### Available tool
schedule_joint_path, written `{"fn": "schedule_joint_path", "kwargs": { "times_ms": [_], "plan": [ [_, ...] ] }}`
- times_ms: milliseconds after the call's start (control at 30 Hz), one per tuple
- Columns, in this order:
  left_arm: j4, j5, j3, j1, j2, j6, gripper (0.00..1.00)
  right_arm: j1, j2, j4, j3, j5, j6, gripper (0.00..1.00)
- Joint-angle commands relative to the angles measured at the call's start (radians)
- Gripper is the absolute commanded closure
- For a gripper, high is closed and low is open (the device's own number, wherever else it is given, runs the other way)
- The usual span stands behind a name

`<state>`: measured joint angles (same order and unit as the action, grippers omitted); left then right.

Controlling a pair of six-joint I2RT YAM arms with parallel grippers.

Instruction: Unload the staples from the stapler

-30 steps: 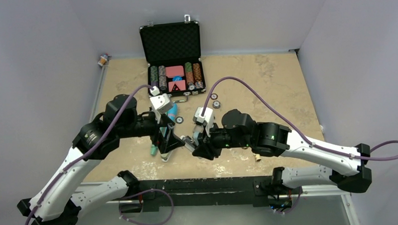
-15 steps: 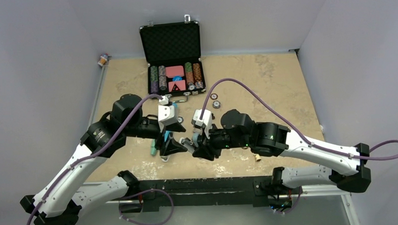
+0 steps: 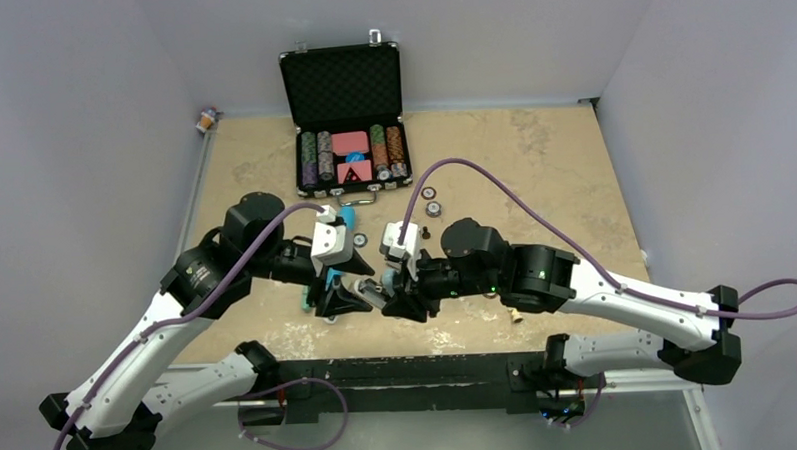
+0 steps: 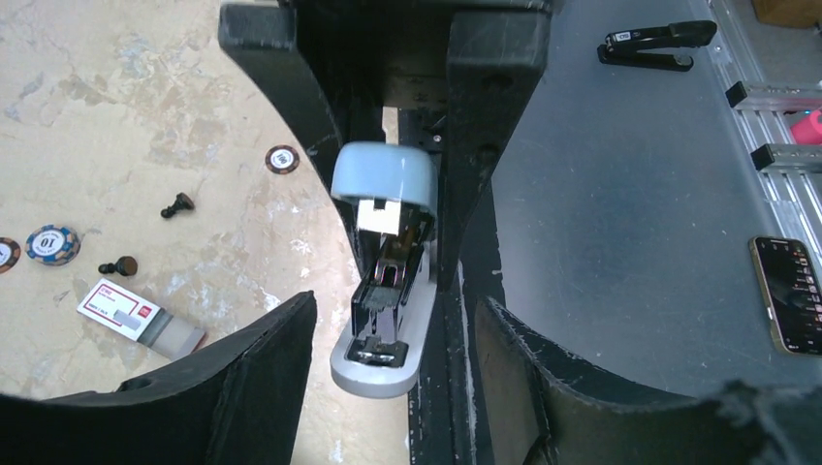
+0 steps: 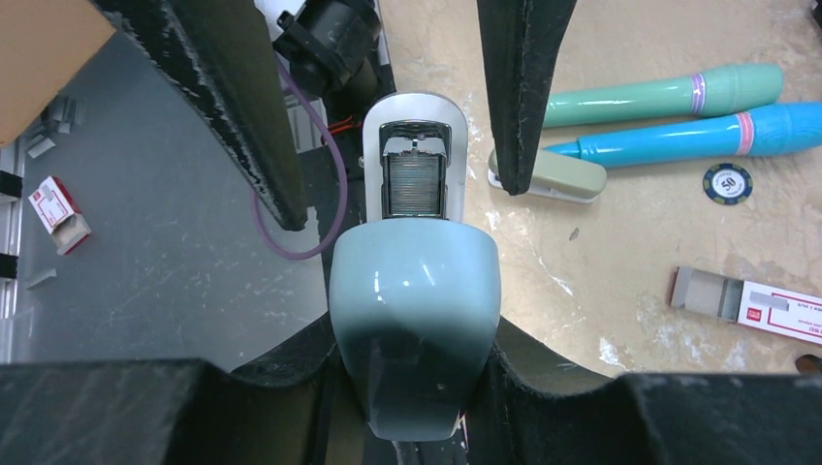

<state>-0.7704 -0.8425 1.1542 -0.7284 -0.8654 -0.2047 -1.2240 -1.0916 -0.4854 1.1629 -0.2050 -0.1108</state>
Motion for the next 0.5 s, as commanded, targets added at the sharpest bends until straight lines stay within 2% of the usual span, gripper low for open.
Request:
{"fn": "schedule_joint_path", "kwargs": {
  "times_ms": [0,67,200,467],
  "plan": [
    [0.036,-0.047,0.015,0.004,0.000,-0.030,0.41,-0.003,-0.007,0.057,0.045,-0.029,0.035,1.00],
    [0.009,-0.057,0.024,0.004,-0.010,-0.048,0.48,-0.003,0.004,0.067,0.048,-0.021,0.033,1.00],
    [-0.039,-0.081,0.032,0.004,-0.030,-0.068,0.50,-0.003,0.016,0.072,0.050,0.005,0.034,1.00],
    [0.042,-0.091,0.027,0.004,-0.054,-0.005,0.57,-0.003,0.011,0.083,0.036,0.005,0.034,1.00]
  ]
}}
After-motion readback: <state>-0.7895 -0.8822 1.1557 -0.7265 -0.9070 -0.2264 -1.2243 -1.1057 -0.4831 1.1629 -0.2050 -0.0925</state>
